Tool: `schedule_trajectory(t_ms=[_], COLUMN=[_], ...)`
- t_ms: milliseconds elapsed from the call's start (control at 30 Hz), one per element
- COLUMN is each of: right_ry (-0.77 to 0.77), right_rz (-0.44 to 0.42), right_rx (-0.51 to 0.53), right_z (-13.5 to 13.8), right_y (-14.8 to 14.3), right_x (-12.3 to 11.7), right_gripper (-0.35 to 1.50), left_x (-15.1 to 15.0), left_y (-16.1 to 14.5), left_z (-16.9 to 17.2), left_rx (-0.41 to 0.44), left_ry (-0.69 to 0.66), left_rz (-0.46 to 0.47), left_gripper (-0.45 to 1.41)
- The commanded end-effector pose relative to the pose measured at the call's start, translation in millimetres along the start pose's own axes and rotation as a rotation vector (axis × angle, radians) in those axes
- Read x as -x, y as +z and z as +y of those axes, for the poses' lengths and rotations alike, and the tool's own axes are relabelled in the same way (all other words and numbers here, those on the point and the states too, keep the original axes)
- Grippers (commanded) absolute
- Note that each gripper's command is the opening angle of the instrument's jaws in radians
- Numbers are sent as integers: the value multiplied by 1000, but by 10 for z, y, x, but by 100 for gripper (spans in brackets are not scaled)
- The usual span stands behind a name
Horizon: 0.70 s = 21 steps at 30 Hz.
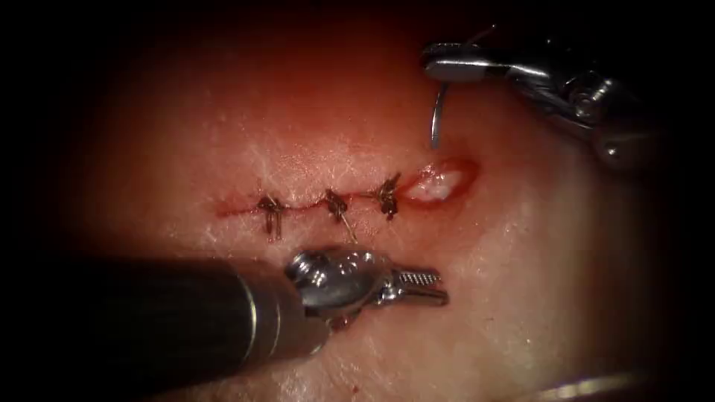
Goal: Wound Closure
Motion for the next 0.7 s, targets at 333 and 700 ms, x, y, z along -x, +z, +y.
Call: schedule_trajectory(t_ms=[333, 700], right_ry=[62, 205], right_rz=[-4, -85], right_rx=[-29, -143], right_z=[1, -23], right_y=[10, 17], right_x=[9, 33], right_gripper=[-35, -35], left_x=[4, 5], left_y=[10, 9], left_z=[-2, -2], left_rx=[1, 2], left_ry=[1, 2], left_rz=[-1, -1], left_gripper=[12, 12])
